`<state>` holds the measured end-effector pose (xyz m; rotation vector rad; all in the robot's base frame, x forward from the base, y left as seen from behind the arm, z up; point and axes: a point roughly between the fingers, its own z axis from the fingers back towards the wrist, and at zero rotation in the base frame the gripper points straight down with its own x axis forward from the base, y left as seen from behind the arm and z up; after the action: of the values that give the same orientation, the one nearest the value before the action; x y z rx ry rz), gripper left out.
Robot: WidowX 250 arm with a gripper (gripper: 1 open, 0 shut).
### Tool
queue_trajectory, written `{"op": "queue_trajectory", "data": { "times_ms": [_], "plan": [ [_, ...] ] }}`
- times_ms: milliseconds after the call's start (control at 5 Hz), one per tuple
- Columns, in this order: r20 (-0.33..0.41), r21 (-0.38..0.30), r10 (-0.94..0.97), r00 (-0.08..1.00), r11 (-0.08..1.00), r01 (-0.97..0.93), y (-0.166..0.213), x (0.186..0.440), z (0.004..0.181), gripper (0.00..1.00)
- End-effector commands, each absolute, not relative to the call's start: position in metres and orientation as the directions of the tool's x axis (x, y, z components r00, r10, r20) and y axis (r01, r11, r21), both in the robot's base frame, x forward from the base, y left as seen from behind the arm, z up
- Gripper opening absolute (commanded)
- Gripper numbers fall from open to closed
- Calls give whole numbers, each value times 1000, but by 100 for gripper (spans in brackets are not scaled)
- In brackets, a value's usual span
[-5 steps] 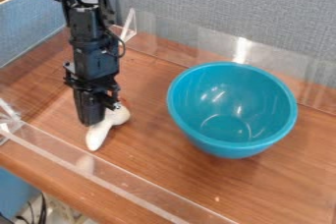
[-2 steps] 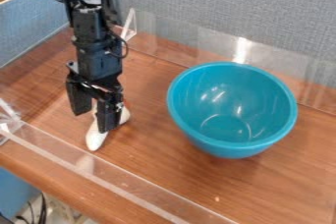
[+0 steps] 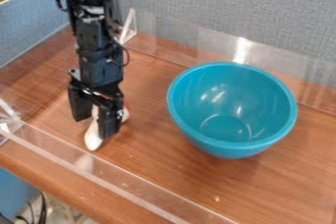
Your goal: Put the mushroom in the blue bowl
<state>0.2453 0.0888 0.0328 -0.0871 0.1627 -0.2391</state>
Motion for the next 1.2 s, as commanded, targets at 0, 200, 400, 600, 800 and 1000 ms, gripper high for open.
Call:
{"op": "queue_trajectory", "data": {
  "times_ms": [0, 200, 400, 600, 800, 1000],
  "plan": [
    [-126, -80, -252, 960, 967, 243, 90, 253, 37, 100],
    [-133, -82, -254, 958, 966, 244, 90, 252, 33, 0],
    [-134, -82, -259, 957, 965, 249, 90, 252, 35, 0],
    [-111, -77, -262, 959, 964, 255, 89, 251, 51, 0],
    [-90, -71, -267, 960, 963, 261, 89, 251, 66, 0],
    [-62, -58, -289, 955, 956, 286, 82, 253, 87, 0]
  ]
}}
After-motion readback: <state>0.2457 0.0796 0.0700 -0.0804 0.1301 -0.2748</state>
